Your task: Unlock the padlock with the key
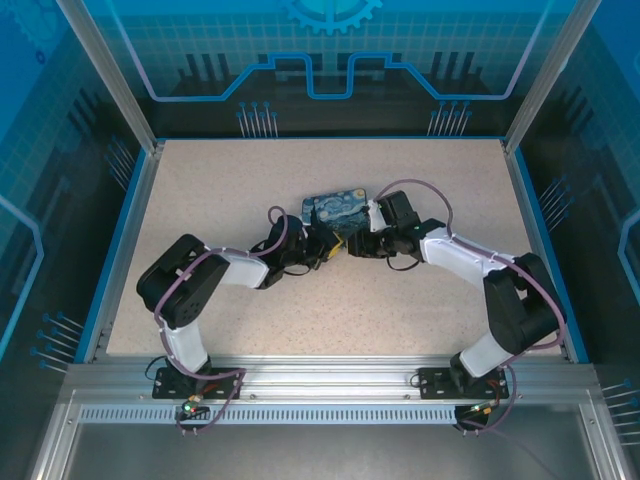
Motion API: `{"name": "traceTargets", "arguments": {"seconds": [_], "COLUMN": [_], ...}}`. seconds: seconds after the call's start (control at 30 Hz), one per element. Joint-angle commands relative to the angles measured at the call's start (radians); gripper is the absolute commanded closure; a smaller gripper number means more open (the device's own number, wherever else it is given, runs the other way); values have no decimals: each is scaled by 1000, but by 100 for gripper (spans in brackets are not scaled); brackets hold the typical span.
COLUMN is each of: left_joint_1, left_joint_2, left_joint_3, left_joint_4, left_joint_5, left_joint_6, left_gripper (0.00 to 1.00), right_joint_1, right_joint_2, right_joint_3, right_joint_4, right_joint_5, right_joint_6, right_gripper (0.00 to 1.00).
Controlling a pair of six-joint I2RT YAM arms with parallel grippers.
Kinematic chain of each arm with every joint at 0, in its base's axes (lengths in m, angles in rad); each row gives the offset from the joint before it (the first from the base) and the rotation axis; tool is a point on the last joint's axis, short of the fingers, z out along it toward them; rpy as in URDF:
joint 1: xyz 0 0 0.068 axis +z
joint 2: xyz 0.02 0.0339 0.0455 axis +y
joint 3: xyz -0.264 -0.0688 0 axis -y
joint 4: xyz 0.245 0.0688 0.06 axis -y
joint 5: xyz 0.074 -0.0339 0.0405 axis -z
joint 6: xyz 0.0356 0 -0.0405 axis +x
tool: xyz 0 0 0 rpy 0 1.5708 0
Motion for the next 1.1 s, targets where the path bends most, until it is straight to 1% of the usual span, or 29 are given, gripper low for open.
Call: {"name": "traceTargets", "arguments": {"seconds": [0.0, 0.27, 0.53, 0.73, 0.77, 0.93, 1.03, 1.07], "left_joint_1": [10, 12, 12, 13, 12, 13, 13, 12], "left_joint_2": [-42, -36, -34, -34, -33, -33, -31, -31], "left_joint_3": [32, 37, 43, 41, 41, 39, 36, 36], "left_joint_4": [-20, -14, -18, -20, -18, -16, -18, -18], "left_joint_5": [42, 46, 48, 48, 48, 51, 49, 49], "left_joint_6": [14, 15, 18, 20, 18, 20, 19, 19], "left_gripper": [100, 100, 100, 100, 100, 100, 100, 100], "right_joint_1": [-36, -61, -63, -63, -63, -63, -69, -71], "right_joint_2": [29, 51, 89, 103, 105, 108, 107, 99], "right_joint_3": [-40, -97, -97, -77, -46, -25, -22, -27], "right_joint_4": [114, 192, 263, 273, 273, 270, 251, 244], "right_joint_5": [-122, -168, -204, -211, -211, -218, -236, -247], "right_joint_6": [108, 169, 221, 234, 233, 212, 201, 198], "right_gripper": [72, 69, 71, 77, 77, 77, 75, 73]}}
